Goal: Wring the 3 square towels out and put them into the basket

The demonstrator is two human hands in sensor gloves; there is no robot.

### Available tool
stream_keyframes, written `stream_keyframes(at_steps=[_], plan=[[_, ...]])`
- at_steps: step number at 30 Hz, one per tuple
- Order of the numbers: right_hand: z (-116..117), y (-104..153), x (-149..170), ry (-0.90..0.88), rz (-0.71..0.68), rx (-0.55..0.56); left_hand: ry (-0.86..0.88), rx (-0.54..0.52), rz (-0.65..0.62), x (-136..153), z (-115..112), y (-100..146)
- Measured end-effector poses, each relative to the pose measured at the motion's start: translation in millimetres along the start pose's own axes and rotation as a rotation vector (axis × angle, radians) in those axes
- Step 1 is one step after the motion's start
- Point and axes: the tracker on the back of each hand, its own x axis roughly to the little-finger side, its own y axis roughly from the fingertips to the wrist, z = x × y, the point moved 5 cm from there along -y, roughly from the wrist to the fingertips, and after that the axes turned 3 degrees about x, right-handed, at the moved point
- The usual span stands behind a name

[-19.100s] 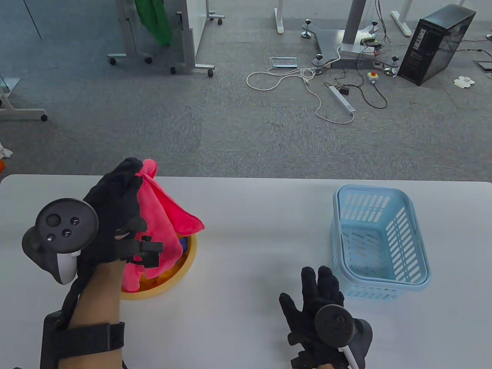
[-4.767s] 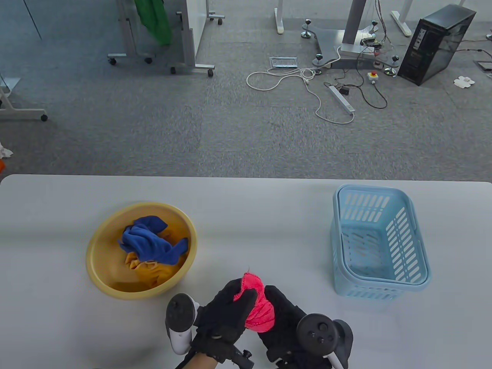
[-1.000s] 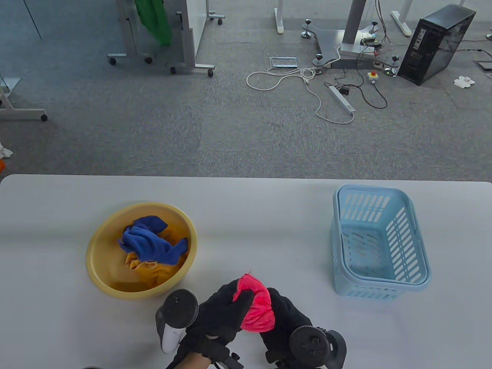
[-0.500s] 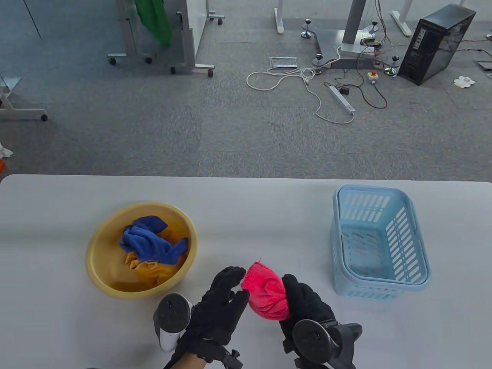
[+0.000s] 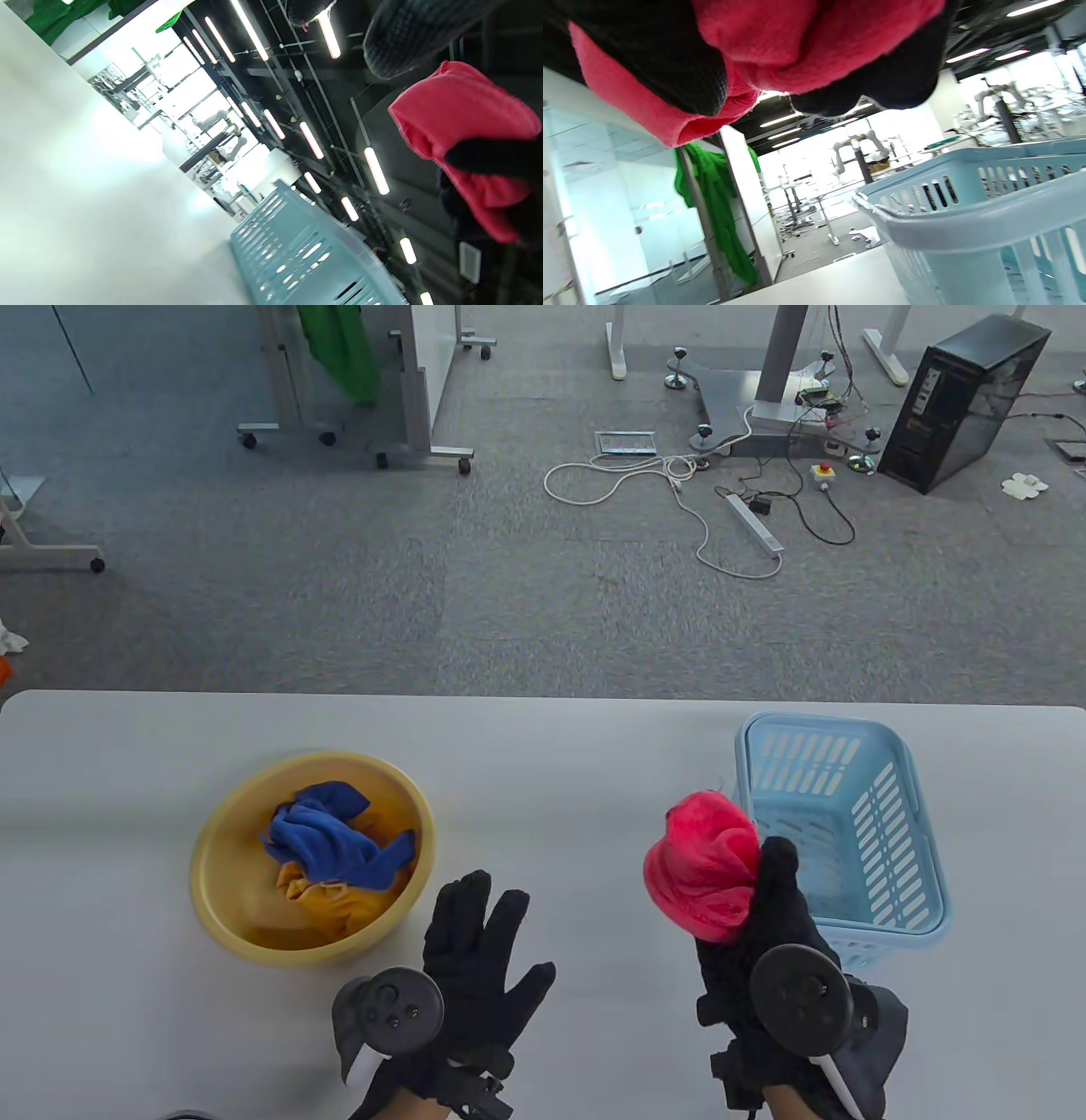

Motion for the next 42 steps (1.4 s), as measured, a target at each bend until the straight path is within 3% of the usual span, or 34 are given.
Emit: stream_keyframes(at_steps=[8, 18, 28, 42], plan=[[3, -29, 42, 0.067, 0.225, 0.021, 0.025, 0.001, 0.009, 1, 1, 0], [34, -39, 82, 0.139, 0.416, 0.003, 0.029, -0.025, 0.029, 8, 6, 1], [71, -45, 100, 0.171, 0.499, -0.065, 0.019, 0.0, 0.048, 13, 1, -1], [83, -42, 108, 0.191, 0.549, -0.103, 0.025, 0.014, 0.071, 18, -3, -3]])
